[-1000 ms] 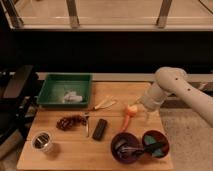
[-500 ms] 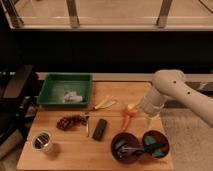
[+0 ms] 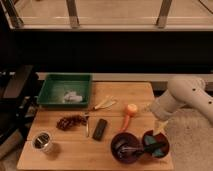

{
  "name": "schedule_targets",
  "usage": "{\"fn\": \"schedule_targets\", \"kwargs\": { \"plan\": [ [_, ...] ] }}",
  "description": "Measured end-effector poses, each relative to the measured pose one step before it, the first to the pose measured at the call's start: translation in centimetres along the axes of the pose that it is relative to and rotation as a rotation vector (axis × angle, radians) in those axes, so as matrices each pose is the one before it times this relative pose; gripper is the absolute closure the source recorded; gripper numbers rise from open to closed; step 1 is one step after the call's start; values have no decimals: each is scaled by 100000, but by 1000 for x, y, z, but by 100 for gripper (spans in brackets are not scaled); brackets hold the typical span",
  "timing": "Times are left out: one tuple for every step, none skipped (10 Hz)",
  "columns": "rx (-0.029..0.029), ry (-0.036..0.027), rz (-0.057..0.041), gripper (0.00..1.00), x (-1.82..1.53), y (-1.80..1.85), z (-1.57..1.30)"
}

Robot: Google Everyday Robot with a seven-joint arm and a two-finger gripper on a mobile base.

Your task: Place brush in table surface

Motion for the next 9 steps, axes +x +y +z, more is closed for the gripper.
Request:
{"fn": "schedule_targets", "kwargs": {
  "plan": [
    [-224,-24,-142,26,-9,46,-31],
    [-31,-77,-460,26,-115,-184,81],
    [43,49,130,26,55,63,-38],
    [-7,-17,196,26,72,89,13],
    [-59,-47,-336,26,-111,-147,42],
    [-10,-18,7,26,1,1,6],
    [80,-45,255,26,83,72,-8],
    [-172,-132,357,26,123,60,76],
    [-1774,123,2431,26,289,630,399]
  ]
}}
